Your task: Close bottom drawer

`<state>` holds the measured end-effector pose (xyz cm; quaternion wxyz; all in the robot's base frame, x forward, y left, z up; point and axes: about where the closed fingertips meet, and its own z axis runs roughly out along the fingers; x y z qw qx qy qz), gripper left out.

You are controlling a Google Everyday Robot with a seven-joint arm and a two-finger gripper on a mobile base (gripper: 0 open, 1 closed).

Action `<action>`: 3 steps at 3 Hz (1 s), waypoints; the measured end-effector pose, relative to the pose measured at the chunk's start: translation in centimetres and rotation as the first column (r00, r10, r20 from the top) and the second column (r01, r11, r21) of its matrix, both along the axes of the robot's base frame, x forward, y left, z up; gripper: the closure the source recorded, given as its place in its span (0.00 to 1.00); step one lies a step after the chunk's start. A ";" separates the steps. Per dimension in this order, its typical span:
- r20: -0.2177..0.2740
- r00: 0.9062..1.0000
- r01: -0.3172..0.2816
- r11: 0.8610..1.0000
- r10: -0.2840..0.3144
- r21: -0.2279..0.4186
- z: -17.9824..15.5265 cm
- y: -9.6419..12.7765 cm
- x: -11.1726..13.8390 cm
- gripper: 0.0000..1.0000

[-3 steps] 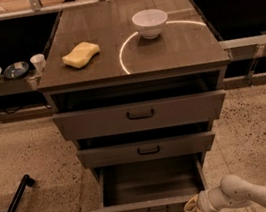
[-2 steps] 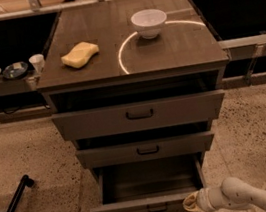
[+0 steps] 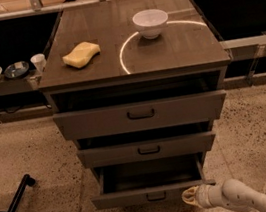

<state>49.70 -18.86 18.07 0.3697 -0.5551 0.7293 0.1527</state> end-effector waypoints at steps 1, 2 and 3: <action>0.075 0.997 0.035 0.999 -0.036 0.013 0.0 -0.8 1.4 1.00; 0.106 0.994 0.019 0.999 -0.022 0.028 0.3 0.3 2.3 1.00; 0.074 0.996 -0.059 0.990 0.050 0.125 -2.4 4.7 2.2 1.00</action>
Offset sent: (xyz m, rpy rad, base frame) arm 0.0105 -0.0055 -0.0004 0.0084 -0.0550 -0.0261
